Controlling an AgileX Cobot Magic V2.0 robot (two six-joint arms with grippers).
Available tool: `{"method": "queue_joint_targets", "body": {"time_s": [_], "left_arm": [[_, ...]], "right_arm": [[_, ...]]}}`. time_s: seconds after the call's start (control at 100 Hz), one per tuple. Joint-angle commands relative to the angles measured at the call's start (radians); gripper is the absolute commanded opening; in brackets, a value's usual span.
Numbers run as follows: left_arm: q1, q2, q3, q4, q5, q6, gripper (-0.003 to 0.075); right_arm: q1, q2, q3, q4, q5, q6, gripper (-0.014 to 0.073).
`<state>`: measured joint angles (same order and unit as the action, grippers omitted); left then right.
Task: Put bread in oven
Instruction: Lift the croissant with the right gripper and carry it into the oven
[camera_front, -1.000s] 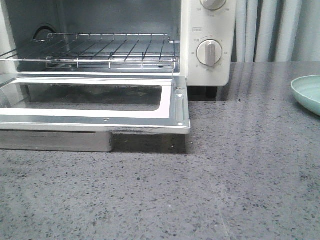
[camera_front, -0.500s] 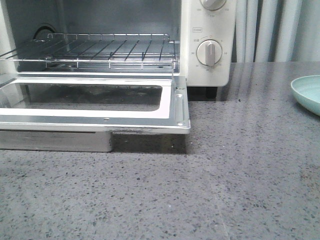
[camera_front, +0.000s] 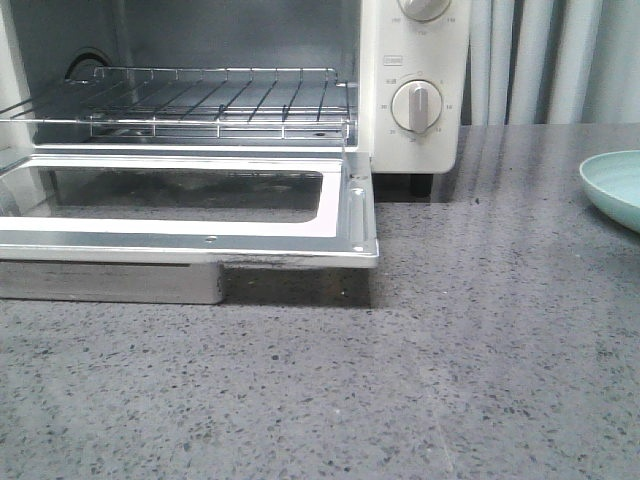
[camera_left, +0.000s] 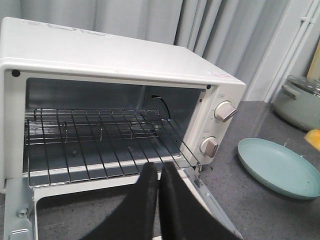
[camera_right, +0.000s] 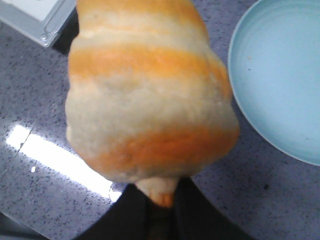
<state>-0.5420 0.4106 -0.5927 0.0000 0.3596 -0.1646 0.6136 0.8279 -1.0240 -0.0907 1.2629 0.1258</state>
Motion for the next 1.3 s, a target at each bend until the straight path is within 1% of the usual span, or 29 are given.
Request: {"method": "queue_joint_targets", "body": {"time_s": [0.0, 0.11, 0.18, 0.34, 0.39, 0.5, 0.7, 0.88, 1.07, 1.29], "left_arm": [[0.002, 0.005, -0.025, -0.018, -0.086, -0.01, -0.0022], [0.002, 0.005, -0.025, -0.025, -0.086, -0.01, -0.0022], [0.002, 0.005, -0.025, -0.025, -0.086, -0.01, -0.0022], [0.002, 0.005, -0.025, -0.025, -0.086, -0.01, -0.0022], [0.002, 0.005, -0.025, -0.025, -0.086, -0.01, -0.0022], [0.002, 0.005, -0.025, -0.025, -0.086, -0.01, -0.0022], [0.002, 0.005, -0.025, -0.025, -0.086, -0.01, -0.0022], [0.002, 0.005, -0.025, -0.025, -0.086, -0.01, -0.0022], [0.002, 0.005, -0.025, -0.025, -0.086, -0.01, -0.0022], [0.002, 0.005, -0.025, -0.025, -0.086, -0.01, -0.0022]], "right_arm": [[0.065, 0.042, -0.03, -0.008, -0.07, -0.014, -0.0068], [0.169, 0.13, -0.038, -0.014, -0.154, -0.014, -0.0068], [0.239, 0.195, -0.045, -0.04, -0.214, -0.014, -0.0068], [0.397, 0.377, -0.122, -0.193, -0.258, -0.014, -0.0068], [0.444, 0.431, -0.155, -0.265, -0.263, -0.014, -0.0068], [0.496, 0.539, -0.231, -0.4, -0.265, -0.012, -0.0068], [0.482, 0.651, -0.35, -0.526, -0.327, -0.012, -0.0069], [0.431, 0.709, -0.426, -0.553, -0.375, -0.012, -0.0069], [0.365, 0.758, -0.469, -0.56, -0.442, -0.012, -0.0069], [0.3, 0.827, -0.526, -0.563, -0.46, -0.012, -0.0069]]}}
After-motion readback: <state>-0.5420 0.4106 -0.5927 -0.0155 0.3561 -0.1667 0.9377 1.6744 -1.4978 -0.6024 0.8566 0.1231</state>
